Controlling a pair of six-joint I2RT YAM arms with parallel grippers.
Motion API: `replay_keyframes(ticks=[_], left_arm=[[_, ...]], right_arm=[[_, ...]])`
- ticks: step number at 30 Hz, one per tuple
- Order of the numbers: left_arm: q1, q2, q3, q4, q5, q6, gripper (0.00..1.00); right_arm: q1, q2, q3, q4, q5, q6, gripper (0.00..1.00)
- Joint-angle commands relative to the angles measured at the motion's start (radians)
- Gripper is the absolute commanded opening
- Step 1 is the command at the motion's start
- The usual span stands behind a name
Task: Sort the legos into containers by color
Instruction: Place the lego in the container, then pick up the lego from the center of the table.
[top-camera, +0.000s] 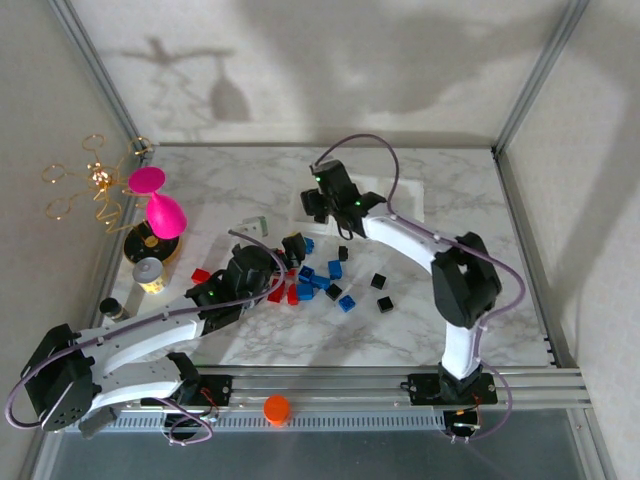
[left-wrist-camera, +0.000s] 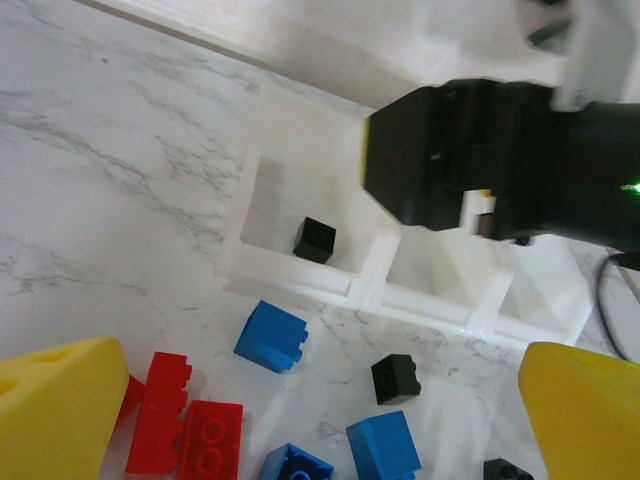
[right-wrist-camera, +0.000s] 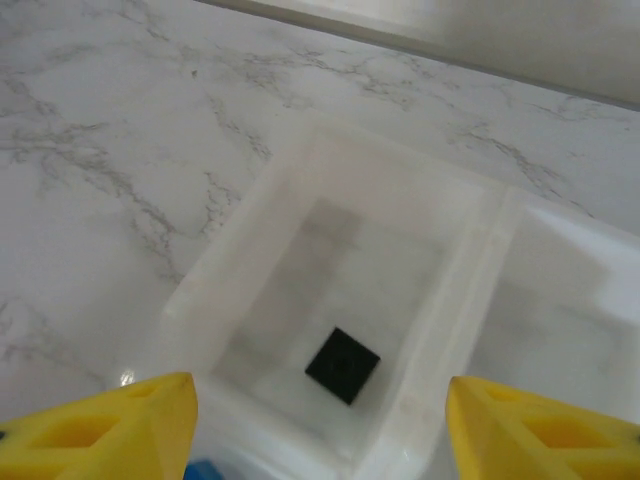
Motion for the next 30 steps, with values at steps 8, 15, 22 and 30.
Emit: replay_keyframes(ticks=[8, 15, 22, 30], left_arm=[[-0.075, -0.009, -0.038, 0.019, 0.049, -0.026, 1.00], [-0.135, -0.001, -0.055, 0.012, 0.003, -0.058, 1.00], [-0.165, 0.028, -0.063, 0.033, -0.032, -0.087, 1.00], [-0.178, 0.055, -0.049, 0.035, -0.083, -0.095, 1.00]], right_arm=[[0.004, -0.203, -0.280, -0.104, -0.048, 0.191, 0.73], [0.004, -0.233, -0.450, -0.029, -0.094, 0.289, 0.70], [0.003, -0.151, -0.442, 0.014, -0.060, 0.309, 0.65], [0.003, -0.050, -0.370, 0.038, -0.018, 0.317, 0.55]])
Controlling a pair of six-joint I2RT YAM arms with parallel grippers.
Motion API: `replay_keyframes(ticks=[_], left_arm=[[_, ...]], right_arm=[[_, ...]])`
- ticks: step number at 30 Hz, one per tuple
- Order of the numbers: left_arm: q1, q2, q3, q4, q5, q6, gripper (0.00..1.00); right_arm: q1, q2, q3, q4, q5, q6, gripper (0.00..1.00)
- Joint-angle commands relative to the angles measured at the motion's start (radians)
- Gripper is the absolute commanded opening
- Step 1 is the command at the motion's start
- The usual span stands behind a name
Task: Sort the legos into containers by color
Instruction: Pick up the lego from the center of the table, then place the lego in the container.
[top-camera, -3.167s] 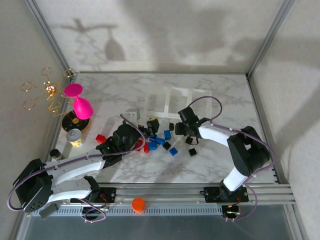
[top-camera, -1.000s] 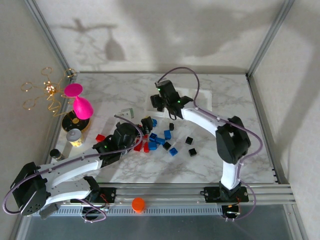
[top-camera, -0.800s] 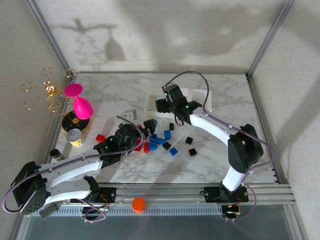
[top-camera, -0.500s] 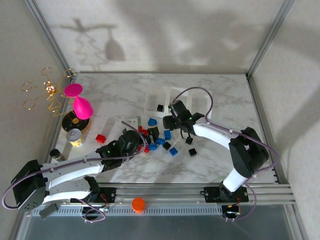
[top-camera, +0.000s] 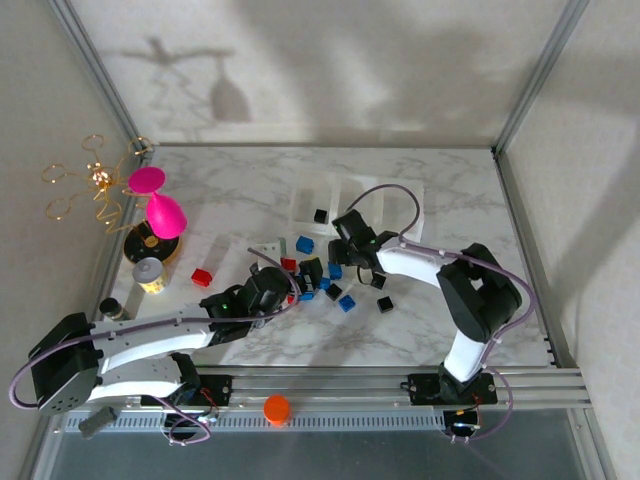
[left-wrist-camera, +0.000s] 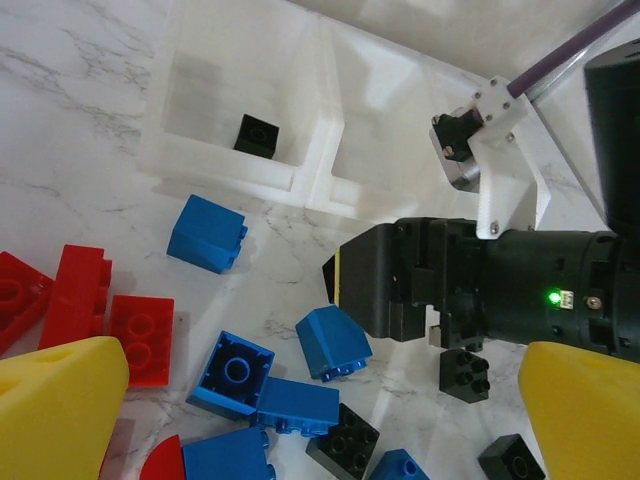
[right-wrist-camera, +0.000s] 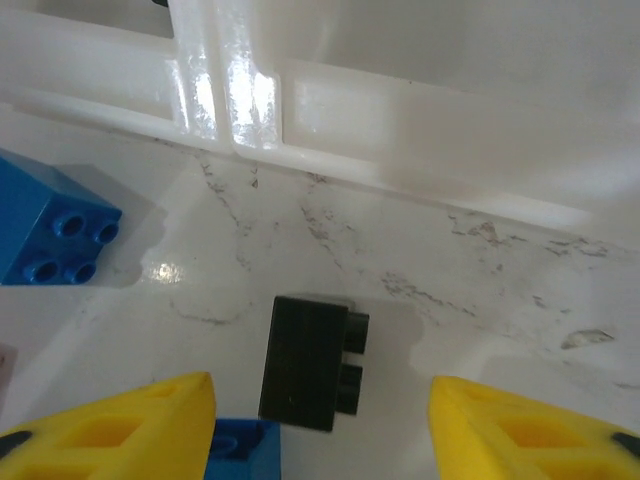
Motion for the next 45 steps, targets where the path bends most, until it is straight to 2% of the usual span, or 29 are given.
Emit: replay_keyframes(ticks=[1, 11, 22, 33, 45], left_arm=[[-0.010, 0.011, 0.003, 0.014, -0.054, -0.012, 1.00], [-0.013, 0.030, 0.016, 0.008, -0.070, -0.008, 1.00], [-0.012, 0.023, 0.031, -0.004, -0.092, -0.002, 1.00], [-0.007, -0.026, 0.050, -0.001, -0.094, 0.022, 1.00], [0.079, -0.040, 0.126, -0.086, -0.080, 0.030, 1.00]], right_arm=[[0.003, 0.039, 0.053, 0.022, 0.053, 0.013, 0.53], [0.002, 0.106, 0.081, 0.029, 0.085, 0.004, 0.38], [0.003, 0.042, 0.038, 0.022, 0.089, -0.018, 0.19], [0.003, -0.088, 0.071, -0.012, 0.065, -0.069, 0.18], [0.003, 0.119, 0.387, 0.029, 0.084, -0.172, 0.19]])
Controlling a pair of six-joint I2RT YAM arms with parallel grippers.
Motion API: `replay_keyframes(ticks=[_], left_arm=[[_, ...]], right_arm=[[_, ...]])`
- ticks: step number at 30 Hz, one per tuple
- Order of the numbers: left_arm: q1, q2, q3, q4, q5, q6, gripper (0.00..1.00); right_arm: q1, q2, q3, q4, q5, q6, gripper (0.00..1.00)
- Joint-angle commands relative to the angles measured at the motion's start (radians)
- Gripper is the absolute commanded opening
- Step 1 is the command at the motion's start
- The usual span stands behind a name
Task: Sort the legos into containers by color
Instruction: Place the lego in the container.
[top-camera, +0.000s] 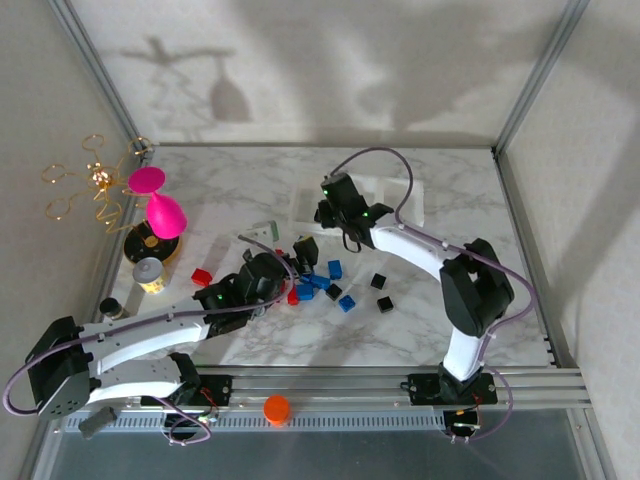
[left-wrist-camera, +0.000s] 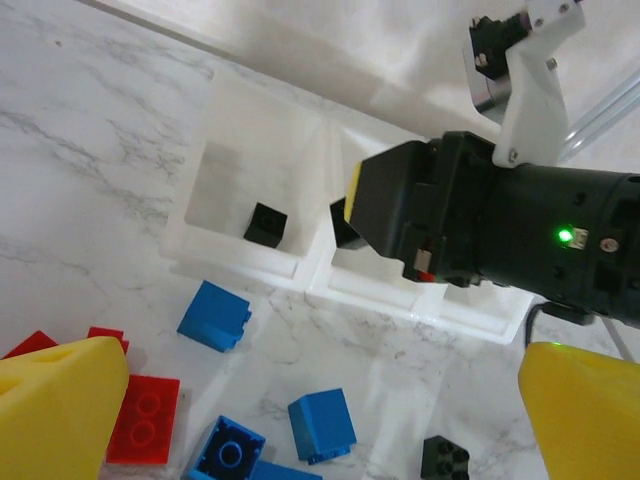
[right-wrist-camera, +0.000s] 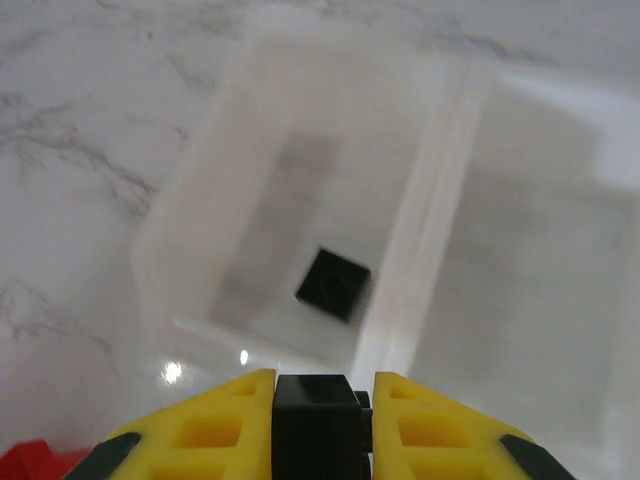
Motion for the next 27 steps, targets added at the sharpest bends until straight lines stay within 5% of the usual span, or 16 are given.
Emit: replay_keyframes(ticks=[1, 7, 13, 27], left_arm=[[0.035, -0.020, 0.015, -0.031, 0.000, 0.027, 1.00], [0.116, -0.020, 0.010, -0.014, 0.078, 0.038, 1.00], [0.151, -0.017, 0.028, -0.025, 0.094, 0.052, 1.00], [0.154, -0.031, 0.016, -0.016, 0.128, 0.049, 1.00]], right_arm=[[0.002, 0.084, 0.089, 0.026, 0.032, -0.052, 0.20], [-0.001, 0.222, 0.237, 0.075, 0.071, -0.118, 0.22], [-0.008, 0.367, 0.440, -0.024, 0.130, -0.157, 0.36], [-0.008, 0.128, 0.218, 0.051, -0.008, -0.142, 0.54]])
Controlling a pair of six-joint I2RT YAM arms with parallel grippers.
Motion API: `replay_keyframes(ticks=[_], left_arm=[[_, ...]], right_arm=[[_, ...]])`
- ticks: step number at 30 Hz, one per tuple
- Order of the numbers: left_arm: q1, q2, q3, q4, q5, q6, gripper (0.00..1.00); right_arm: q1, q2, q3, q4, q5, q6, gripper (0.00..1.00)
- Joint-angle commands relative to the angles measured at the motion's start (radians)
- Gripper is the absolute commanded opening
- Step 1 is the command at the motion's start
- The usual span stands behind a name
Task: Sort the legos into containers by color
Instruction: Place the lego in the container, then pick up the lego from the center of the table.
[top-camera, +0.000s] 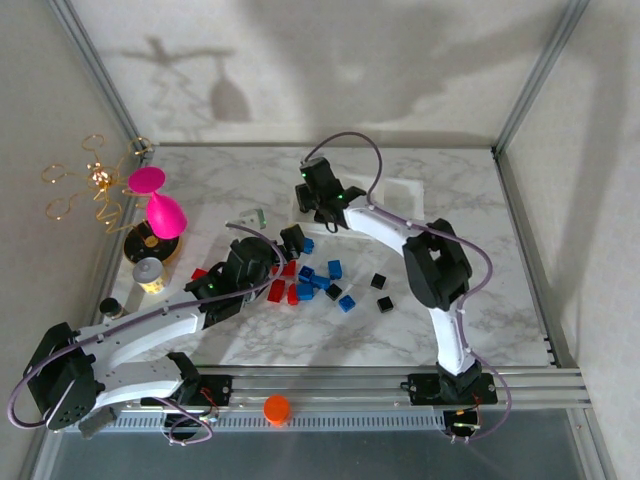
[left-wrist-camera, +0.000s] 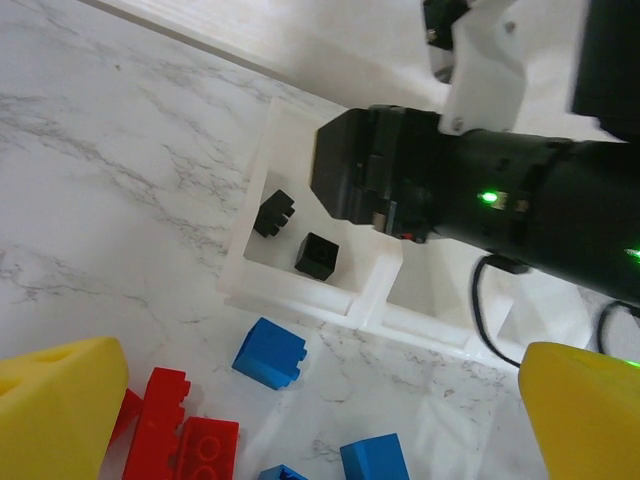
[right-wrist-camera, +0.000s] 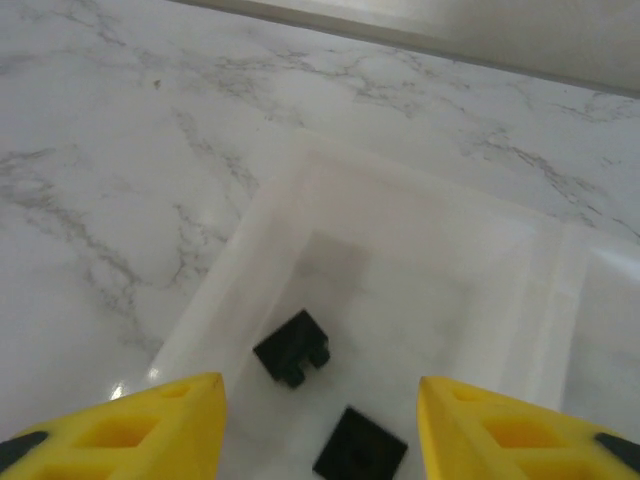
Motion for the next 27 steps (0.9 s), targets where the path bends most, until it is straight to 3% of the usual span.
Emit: replay_keyframes(ticks=[1, 14, 27], left_arm=[[0.007, -0.027, 0.011, 0.003, 0.036, -0.001, 0.99], [-0.055, -0.048, -0.042, 0.033, 0.121, -0.009, 1.00], [-0.159, -0.043, -0.092, 0.039, 0.160, -0.047, 1.00]], right_arm=[[-0.005, -0.140, -0.085, 0.040, -0.044, 0.016, 0.55], [-0.056, -0.432, -0.414, -0.047, -0.105, 0.113, 0.65], [-0.086, -0.598, -0.709, -0.192, -0.090, 0.239, 0.73]])
